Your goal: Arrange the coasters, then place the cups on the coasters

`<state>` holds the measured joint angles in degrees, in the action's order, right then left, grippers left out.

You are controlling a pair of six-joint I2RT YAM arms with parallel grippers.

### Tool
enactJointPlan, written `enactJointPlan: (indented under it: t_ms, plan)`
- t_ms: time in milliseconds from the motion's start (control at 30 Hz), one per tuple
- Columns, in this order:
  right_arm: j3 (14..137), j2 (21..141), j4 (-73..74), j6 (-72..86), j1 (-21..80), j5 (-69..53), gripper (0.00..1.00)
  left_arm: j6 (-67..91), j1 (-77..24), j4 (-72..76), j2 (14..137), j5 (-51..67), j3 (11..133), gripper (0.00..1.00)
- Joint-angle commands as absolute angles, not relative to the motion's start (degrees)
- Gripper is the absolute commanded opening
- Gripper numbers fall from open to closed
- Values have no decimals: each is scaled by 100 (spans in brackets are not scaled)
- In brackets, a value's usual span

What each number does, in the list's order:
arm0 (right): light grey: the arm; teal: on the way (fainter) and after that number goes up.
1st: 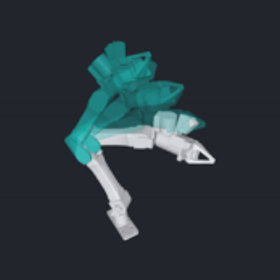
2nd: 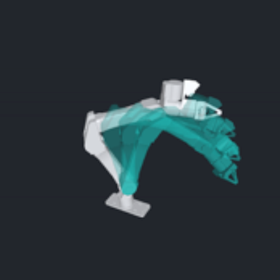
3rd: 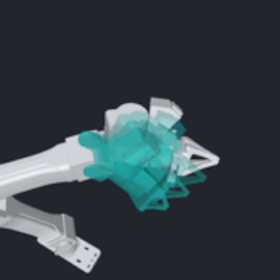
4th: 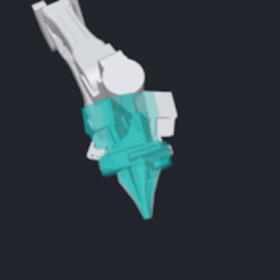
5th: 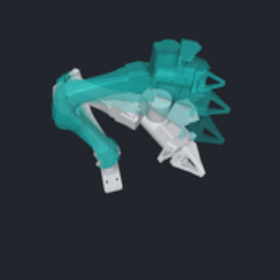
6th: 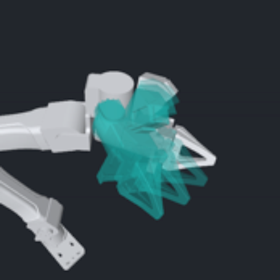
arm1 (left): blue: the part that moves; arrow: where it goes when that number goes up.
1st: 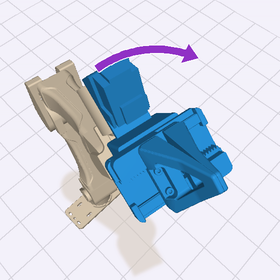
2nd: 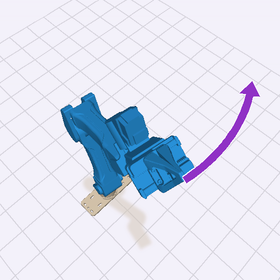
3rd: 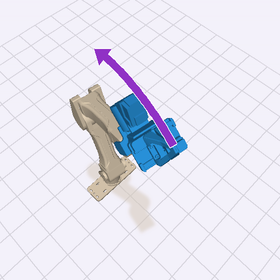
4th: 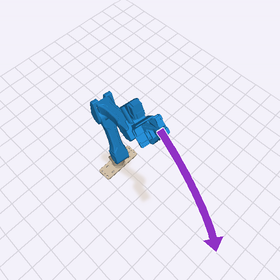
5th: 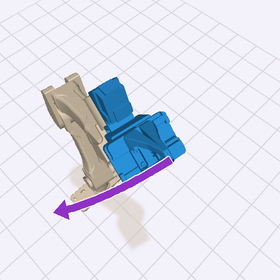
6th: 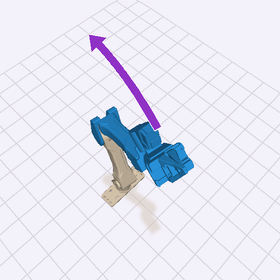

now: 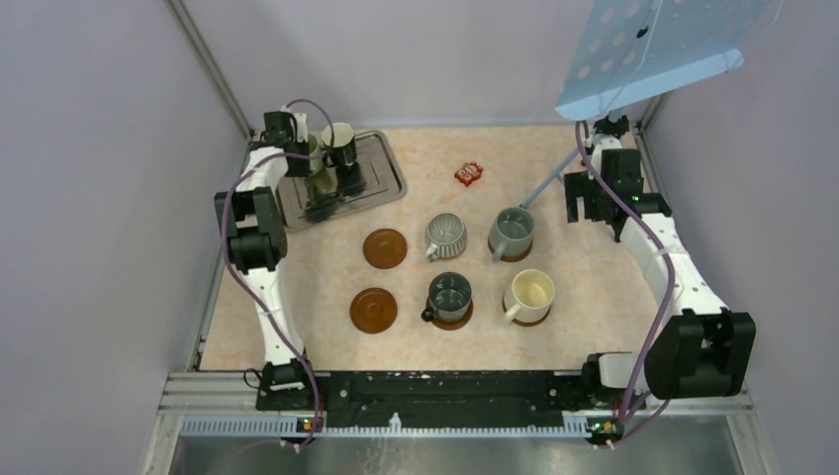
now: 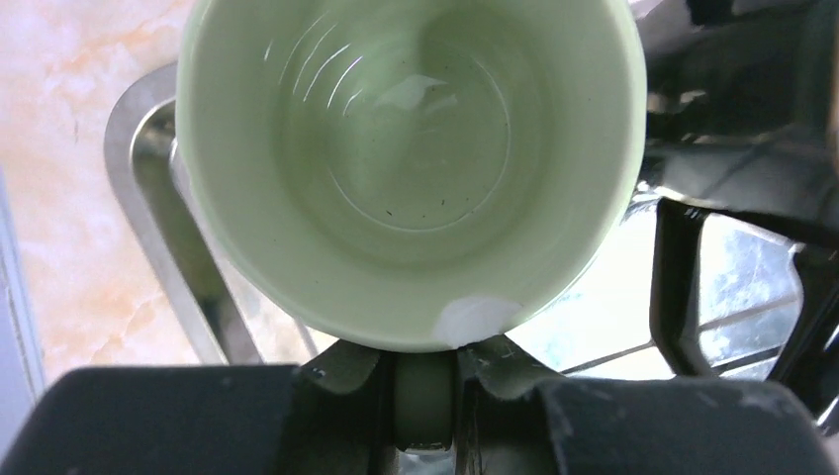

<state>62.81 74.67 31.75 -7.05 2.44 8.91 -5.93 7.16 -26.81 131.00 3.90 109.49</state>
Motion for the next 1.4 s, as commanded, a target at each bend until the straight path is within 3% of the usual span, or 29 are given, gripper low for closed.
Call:
enactJointPlan:
  t_ms: [0, 367, 800, 1100, 1367]
  plan:
    - [6407, 7277, 3066, -731, 211, 831, 89, -628, 886, -2023, 12082, 236, 10713, 0]
    - [6196, 7086, 2949, -722, 213, 600, 89, -855, 897, -1107, 10213, 907, 9348, 0]
    - [5965, 6832, 2905, -653, 211, 455, 89, -1925, 713, -2130, 7888, 3878, 7566, 0]
    - [5827, 6692, 2891, -580, 217, 455, 89, -2222, -732, -2205, 6866, 2764, 5905, 0]
    - [5754, 6623, 2919, -579, 212, 484, 89, -1600, -1341, -1572, 6831, 2331, 4870, 0]
